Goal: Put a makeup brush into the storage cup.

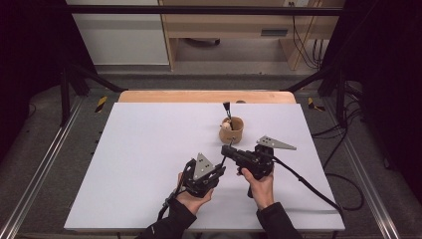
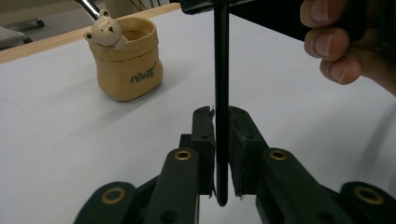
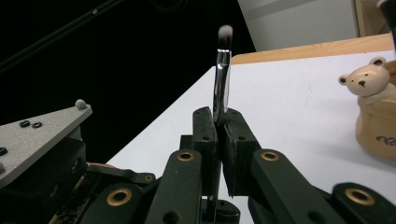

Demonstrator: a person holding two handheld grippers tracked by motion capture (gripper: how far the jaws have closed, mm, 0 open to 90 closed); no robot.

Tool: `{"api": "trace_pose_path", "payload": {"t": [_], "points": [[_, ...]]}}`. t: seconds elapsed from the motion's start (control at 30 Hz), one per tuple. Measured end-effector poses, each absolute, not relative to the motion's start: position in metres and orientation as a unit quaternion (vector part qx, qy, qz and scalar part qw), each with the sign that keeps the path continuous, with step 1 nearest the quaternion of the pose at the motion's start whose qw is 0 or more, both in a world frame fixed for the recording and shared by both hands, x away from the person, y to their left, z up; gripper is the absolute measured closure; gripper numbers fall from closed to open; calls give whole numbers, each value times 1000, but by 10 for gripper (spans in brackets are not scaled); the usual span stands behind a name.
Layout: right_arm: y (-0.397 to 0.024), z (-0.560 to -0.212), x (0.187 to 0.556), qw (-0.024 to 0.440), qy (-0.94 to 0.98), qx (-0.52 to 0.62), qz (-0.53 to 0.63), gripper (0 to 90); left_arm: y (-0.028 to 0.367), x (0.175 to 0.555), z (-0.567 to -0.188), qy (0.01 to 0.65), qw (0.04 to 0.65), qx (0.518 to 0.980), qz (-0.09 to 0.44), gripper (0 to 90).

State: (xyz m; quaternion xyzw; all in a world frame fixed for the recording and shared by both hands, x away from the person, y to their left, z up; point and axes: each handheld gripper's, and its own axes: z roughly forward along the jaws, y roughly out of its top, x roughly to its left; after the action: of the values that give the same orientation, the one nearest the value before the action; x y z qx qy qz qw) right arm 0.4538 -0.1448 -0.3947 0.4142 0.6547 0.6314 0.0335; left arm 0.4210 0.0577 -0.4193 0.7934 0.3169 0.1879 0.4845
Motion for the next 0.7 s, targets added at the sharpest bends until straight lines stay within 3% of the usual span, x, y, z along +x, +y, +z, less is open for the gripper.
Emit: {"api": "trace_pose_path", "payload": {"t": [0.2,0.7], "points": [[-148,-392,453,53,659,408,630,852,68,421,-414,306,491,795,182,627],[-156,-389,453,113,681,390,609,852,111,429,-403,287,500,799,169,327]]}}
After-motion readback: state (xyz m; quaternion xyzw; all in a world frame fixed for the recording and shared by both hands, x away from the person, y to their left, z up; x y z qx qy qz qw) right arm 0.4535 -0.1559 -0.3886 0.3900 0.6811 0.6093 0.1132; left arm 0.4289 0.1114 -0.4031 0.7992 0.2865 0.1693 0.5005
